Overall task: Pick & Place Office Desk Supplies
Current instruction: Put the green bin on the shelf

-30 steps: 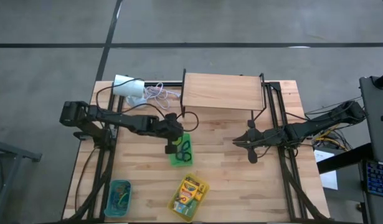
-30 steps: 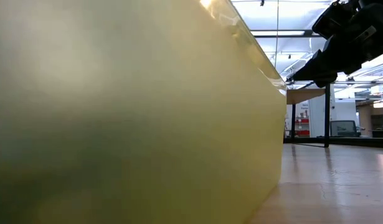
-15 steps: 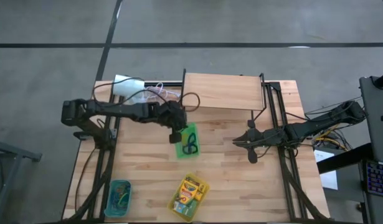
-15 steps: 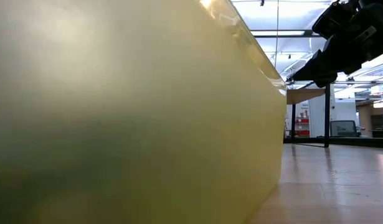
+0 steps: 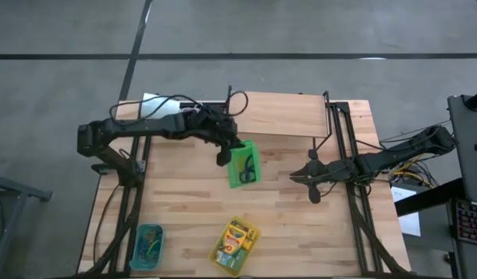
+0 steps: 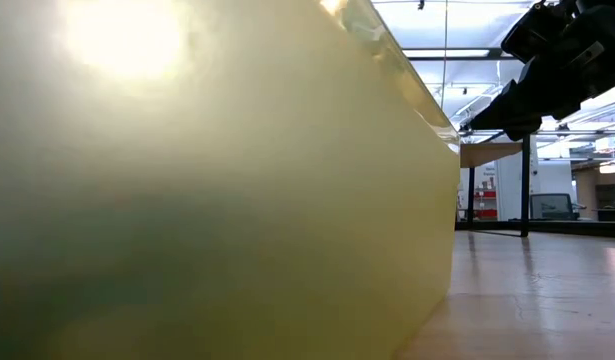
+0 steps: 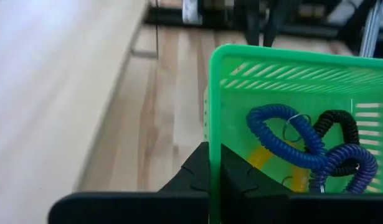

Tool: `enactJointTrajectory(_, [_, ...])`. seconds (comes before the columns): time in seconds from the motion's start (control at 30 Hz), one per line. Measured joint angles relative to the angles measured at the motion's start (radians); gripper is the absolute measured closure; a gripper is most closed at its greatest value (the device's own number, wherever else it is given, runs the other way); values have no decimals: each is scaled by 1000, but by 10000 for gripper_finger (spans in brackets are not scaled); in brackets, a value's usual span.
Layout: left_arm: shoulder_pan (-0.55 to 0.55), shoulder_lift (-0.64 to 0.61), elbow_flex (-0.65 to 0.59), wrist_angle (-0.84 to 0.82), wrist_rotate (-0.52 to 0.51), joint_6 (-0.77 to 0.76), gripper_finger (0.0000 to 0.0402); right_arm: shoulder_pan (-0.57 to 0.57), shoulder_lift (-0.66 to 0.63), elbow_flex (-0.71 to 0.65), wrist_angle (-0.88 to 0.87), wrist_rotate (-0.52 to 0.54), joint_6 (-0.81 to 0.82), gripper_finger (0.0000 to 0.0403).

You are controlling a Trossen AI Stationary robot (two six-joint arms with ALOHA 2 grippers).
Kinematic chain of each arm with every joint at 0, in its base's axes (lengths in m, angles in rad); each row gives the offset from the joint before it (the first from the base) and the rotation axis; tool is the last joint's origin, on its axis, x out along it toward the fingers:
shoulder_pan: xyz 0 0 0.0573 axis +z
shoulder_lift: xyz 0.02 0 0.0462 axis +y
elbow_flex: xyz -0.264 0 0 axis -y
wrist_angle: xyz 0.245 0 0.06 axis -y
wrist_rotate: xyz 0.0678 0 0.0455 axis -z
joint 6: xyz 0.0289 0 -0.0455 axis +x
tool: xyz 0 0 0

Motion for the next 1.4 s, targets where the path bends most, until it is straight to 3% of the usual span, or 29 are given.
enactJointTrajectory(0.3, [53,84,185,-43,-91,-219,396,0,0,0,0,0,0,351])
enactJointTrajectory(0.67, [198,226,408,-87,-95,-413,397,0,0,0,0,0,0,351])
enactJointTrajectory(0.83, [240,249,410,-117,-100,-572,398,0,0,0,0,0,0,351])
enactJointTrajectory(1.0, [258,248,403,-162,-201,-741,398,0,0,0,0,0,0,351])
enactJointTrajectory(1.4, [262,247,436,-360,-367,-974,398,0,0,0,0,0,0,351])
